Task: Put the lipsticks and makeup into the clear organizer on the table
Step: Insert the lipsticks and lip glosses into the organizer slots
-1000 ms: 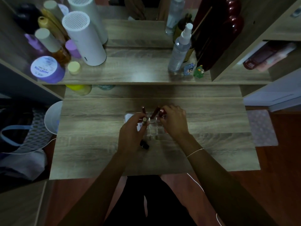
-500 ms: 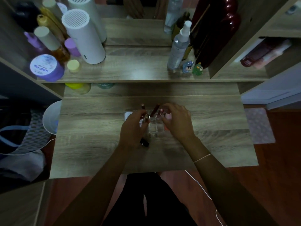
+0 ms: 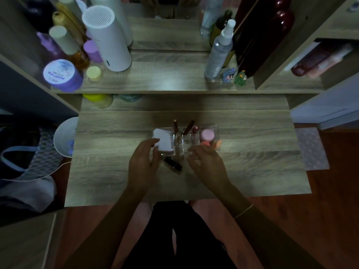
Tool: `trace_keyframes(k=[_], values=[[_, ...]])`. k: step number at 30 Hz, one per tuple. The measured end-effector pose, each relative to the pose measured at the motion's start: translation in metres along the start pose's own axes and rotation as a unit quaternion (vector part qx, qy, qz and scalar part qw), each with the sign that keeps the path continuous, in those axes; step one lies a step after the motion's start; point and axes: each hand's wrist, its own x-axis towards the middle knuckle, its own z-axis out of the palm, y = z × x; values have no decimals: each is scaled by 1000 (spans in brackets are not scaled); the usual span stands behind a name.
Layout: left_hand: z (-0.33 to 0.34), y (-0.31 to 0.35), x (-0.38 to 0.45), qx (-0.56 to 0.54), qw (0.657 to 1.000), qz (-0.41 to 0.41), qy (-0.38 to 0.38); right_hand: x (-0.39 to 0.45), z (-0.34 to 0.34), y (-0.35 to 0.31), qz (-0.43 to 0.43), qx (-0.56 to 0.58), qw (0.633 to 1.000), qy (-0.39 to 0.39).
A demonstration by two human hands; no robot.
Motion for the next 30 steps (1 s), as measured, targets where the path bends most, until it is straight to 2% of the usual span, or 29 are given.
trace_keyframes(k=[3, 6, 8, 11, 13, 17, 20, 22, 25, 28, 30], values=[[-3, -21, -11, 34, 999, -4, -8, -4, 20, -9, -30, -14, 998, -55], [0, -38, -19, 91, 994, 12, -62, -4, 41, -14, -24, -22, 994, -100], [4, -44, -24, 127, 986, 23, -108, -4, 52, -17, -33, -54, 993, -102], [9, -49, -29, 162, 972, 26, -168, -8, 62, -18, -49, -104, 992, -51], [12, -53, -32, 176, 964, 39, -193, -11, 64, -17, -50, -109, 992, -45], [14, -59, -32, 194, 956, 50, -215, -12, 65, -12, -48, -90, 991, -83], [17, -62, -29, 200, 953, 59, -221, -14, 53, -8, -20, -25, 993, -111], [20, -65, -27, 197, 953, 65, -223, -17, 40, -6, 35, 40, 994, -91], [25, -69, -28, 186, 954, 68, -224, -15, 21, -3, 133, 111, 985, 3], [28, -72, -29, 176, 957, 70, -222, -2, 6, -3, 151, 126, 976, 97], [30, -73, -30, 177, 958, 75, -211, 10, -1, -6, 146, 130, 972, 128]])
